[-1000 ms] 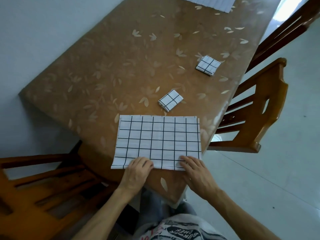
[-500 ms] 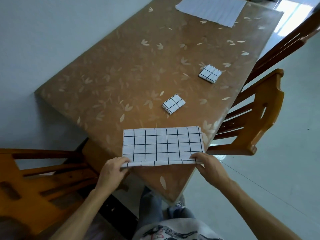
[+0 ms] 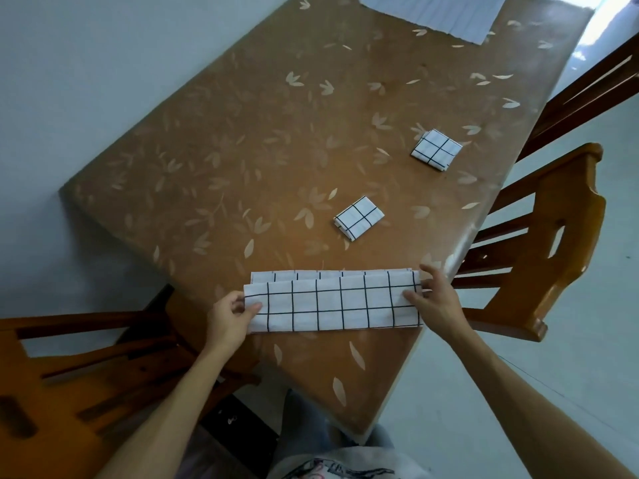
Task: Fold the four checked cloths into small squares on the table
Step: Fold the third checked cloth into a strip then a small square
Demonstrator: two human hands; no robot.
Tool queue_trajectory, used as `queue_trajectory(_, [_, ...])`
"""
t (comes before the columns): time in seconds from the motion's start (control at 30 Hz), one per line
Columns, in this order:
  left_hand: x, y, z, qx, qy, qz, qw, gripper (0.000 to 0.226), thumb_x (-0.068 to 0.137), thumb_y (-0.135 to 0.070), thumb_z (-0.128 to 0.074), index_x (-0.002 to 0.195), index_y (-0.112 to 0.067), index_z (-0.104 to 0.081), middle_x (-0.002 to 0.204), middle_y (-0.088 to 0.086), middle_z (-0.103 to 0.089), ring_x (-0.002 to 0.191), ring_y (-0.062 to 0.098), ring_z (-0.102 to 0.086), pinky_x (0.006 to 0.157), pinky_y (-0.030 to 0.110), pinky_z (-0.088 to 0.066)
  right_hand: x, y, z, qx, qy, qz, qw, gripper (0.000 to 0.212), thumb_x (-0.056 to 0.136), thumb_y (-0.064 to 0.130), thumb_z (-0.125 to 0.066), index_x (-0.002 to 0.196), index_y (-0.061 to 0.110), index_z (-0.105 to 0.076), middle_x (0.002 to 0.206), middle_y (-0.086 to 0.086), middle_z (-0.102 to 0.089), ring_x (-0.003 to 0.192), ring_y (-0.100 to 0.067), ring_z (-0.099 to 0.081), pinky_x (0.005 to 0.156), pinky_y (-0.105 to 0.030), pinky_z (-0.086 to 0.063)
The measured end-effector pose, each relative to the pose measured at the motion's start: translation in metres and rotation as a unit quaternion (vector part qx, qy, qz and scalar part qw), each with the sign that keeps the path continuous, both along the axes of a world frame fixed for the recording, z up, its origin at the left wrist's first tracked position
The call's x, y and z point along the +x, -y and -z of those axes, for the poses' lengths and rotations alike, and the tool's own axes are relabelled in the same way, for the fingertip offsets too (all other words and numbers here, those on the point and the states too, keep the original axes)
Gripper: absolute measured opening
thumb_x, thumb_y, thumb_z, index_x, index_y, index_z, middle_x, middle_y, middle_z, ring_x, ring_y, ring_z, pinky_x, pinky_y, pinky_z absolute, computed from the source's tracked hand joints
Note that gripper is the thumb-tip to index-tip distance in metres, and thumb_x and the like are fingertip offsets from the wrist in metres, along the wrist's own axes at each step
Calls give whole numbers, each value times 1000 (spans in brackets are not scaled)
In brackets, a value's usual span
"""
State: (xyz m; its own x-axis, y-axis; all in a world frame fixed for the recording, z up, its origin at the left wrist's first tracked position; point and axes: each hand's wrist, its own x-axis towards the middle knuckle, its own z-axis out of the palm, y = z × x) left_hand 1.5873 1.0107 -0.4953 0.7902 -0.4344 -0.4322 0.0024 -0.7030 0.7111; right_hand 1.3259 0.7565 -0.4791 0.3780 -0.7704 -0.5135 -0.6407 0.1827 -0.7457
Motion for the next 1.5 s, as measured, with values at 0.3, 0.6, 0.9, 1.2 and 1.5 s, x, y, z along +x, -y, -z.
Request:
queue_trajectory(0.3, [16, 20, 7, 24, 29, 30, 999, 14, 91, -26, -71, 99, -18, -63, 94, -5, -66, 88, 11, -64, 68, 23, -53, 7, 4, 13, -52, -56, 8, 997, 51, 91, 16, -67, 137, 18, -45, 97, 5, -58, 100, -22, -60, 85, -40, -52])
queue_trajectory(0.6, [35, 25, -29, 23, 143, -4, 989, 52, 91, -26, -70, 138, -20, -48, 135, 5, -53, 122, 22, -53, 97, 42, -52, 25, -5, -34, -10, 130, -29, 991, 58, 78, 22, -81, 131, 20, -56, 91, -8, -65, 85, -17, -68, 76, -30, -59])
queue_trajectory(0.9, [-50, 69, -98, 40, -148, 21, 988, 66, 80, -80, -49, 117, -26, -56, 113, -4, -61, 105, 17, -59, 91, 41, -48, 67, -90, -74, -186, 204, -322, 906, 61, 79, 5, -75, 128, 29, -47, 81, 11, -54, 77, -11, -55, 71, -29, -51])
queue_trajectory(1.2, [-72, 49, -91, -106, -103, 10, 989, 45, 89, -5, -69, 131, -15, -56, 113, -2, -71, 100, 13, -69, 80, 29, -59, 33, -102, -59, -182, 221, -279, 917, 48, 90, 60, -53, 123, 25, -58, 106, 9, -59, 101, -10, -58, 86, -29, -50])
queue_trajectory(1.5, [-90, 20, -75, -175, -183, -17, 967, 35, 88, 1, -69, 118, -17, -63, 114, 7, -73, 100, 24, -72, 86, 42, -59, 0, -54, -21, 119, 86, -26, 989, 64, 84, 37, -75, 134, 8, -45, 112, -8, -69, 100, -23, -69, 86, -43, -57])
